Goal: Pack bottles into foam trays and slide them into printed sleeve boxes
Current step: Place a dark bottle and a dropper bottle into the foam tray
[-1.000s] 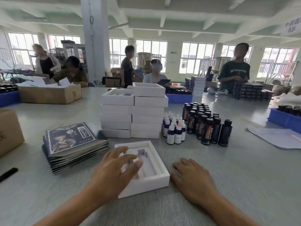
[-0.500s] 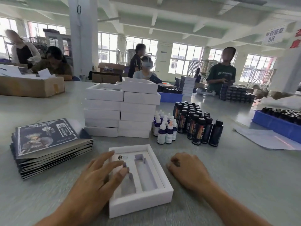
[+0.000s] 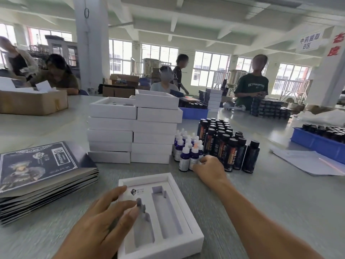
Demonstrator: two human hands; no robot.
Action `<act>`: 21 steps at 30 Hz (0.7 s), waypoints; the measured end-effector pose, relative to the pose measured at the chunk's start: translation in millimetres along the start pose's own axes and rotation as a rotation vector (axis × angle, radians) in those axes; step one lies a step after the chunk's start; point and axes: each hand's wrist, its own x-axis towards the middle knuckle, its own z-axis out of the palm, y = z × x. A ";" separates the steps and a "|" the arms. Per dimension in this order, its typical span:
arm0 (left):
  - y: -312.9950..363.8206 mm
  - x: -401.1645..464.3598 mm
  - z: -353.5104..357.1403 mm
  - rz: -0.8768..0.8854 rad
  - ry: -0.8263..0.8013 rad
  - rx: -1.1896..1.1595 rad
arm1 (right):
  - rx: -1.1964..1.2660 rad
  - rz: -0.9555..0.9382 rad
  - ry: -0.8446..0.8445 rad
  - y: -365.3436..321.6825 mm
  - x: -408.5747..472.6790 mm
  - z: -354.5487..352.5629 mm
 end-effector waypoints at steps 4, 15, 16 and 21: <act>1.3 3.3 -1.2 -0.004 -0.010 0.023 | -0.041 0.057 0.028 -2.3 10.0 9.2; -8.4 4.3 -2.0 0.045 -0.006 0.004 | -0.096 0.027 0.134 -5.1 -1.0 15.2; -8.3 4.5 -3.5 0.058 0.004 -0.021 | -0.071 0.016 0.125 -5.9 -4.7 11.5; -9.5 2.2 -2.9 0.112 0.022 -0.028 | 0.001 -0.107 0.110 -24.0 -46.6 -18.9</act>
